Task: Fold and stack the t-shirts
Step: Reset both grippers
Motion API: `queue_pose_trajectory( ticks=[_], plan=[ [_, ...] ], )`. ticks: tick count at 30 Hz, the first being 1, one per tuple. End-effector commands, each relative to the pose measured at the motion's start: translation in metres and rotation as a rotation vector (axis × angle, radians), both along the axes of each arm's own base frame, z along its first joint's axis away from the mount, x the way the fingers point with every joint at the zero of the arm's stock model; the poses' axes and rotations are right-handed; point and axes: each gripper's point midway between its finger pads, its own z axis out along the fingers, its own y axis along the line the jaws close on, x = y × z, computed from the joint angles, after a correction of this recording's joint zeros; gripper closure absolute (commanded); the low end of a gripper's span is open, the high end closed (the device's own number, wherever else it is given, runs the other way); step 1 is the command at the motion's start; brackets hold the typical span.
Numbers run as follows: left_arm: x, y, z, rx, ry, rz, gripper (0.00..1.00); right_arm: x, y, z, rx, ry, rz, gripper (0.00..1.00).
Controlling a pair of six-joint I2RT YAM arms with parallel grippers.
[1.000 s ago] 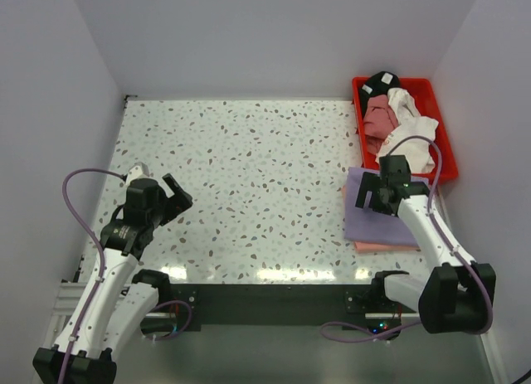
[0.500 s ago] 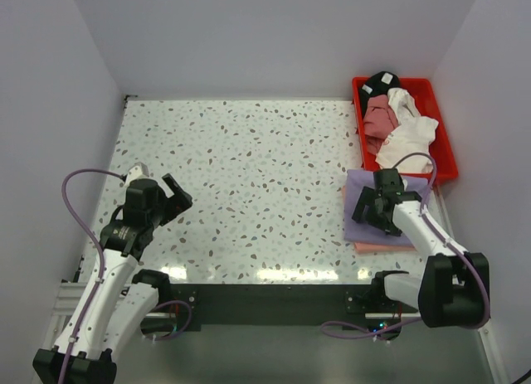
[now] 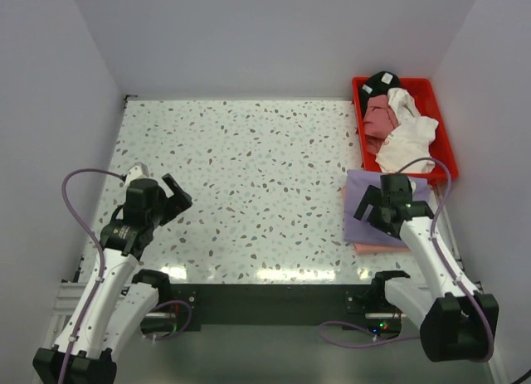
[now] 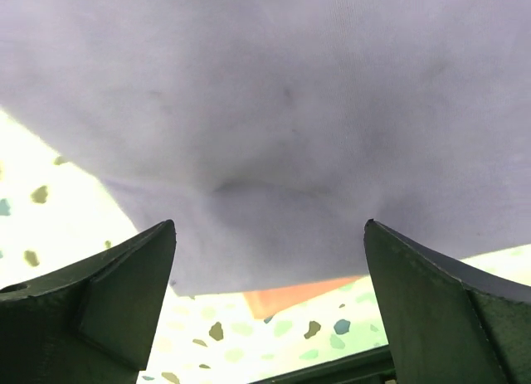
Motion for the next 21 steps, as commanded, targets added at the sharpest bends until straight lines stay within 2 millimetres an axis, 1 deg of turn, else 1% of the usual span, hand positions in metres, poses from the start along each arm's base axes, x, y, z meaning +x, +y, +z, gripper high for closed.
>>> queue_pose_trajectory(
  ticks=[1, 2, 3, 5, 6, 9, 12, 14, 15, 19, 21],
  plan=[
    [0.006, 0.005, 0.01, 0.017, -0.04, 0.019, 0.0, 0.028, -0.004, 0.068, -0.043, -0.222, 0.056, 0.01],
    [0.006, 0.007, 0.013, 0.02, -0.051, 0.028, 0.0, 0.033, -0.005, 0.082, -0.059, -0.267, 0.065, 0.01],
    [0.006, 0.008, 0.012, 0.021, -0.051, 0.033, 0.0, 0.041, -0.007, 0.105, -0.072, -0.333, 0.065, 0.01],
    [0.006, 0.01, 0.015, 0.021, -0.063, 0.046, 0.0, 0.049, -0.006, 0.132, -0.081, -0.427, 0.089, 0.01],
    [0.006, 0.01, 0.016, 0.021, -0.066, 0.049, 0.0, 0.055, -0.002, 0.148, -0.072, -0.474, 0.112, 0.01],
    [0.007, 0.014, 0.021, 0.035, -0.07, 0.066, 0.0, 0.065, -0.002, 0.176, -0.086, -0.563, 0.135, 0.01],
    [0.006, 0.021, 0.025, 0.052, -0.064, 0.107, 0.0, 0.072, -0.002, 0.197, -0.091, -0.631, 0.128, 0.01],
    [0.006, 0.025, 0.028, 0.061, -0.073, 0.126, 0.0, 0.074, -0.004, 0.206, -0.099, -0.661, 0.121, 0.01],
    [0.007, 0.025, 0.033, 0.059, -0.084, 0.13, 0.0, 0.074, -0.006, 0.211, -0.106, -0.68, 0.114, 0.01],
    [0.007, 0.031, 0.044, 0.073, -0.103, 0.158, 0.0, 0.075, -0.005, 0.224, -0.108, -0.748, 0.121, 0.01],
    [0.006, 0.032, 0.048, 0.07, -0.111, 0.171, 0.0, 0.075, -0.003, 0.224, -0.101, -0.753, 0.129, 0.01]
  ],
)
